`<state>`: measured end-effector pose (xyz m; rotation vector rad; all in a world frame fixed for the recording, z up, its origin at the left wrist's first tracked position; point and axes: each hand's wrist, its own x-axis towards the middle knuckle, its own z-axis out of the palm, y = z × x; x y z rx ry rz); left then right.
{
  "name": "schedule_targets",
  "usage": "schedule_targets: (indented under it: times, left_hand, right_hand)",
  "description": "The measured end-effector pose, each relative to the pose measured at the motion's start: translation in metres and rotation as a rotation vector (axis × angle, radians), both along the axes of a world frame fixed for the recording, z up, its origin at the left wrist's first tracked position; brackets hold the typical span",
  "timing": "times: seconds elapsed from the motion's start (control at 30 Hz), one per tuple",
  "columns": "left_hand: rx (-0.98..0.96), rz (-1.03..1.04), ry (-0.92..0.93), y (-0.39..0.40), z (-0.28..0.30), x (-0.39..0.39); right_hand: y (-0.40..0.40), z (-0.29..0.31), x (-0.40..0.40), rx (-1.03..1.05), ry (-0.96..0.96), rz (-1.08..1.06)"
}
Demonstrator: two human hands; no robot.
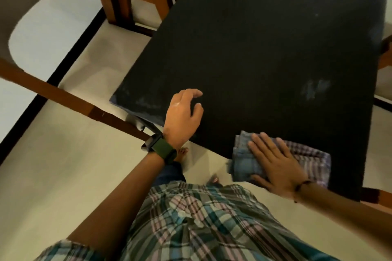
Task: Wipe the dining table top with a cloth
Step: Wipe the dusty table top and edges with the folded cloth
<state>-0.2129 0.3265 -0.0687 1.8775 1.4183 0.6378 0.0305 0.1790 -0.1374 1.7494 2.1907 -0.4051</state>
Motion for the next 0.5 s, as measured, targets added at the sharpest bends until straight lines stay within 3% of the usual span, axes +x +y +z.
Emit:
schedule_targets:
  times: [0.5]
  left_hand:
    - [-0.005,0.311,0.089,0.044,0.001,-0.056]
  right_hand:
    - [0.169,-0.002,-0.198,0.136,0.232,0.267]
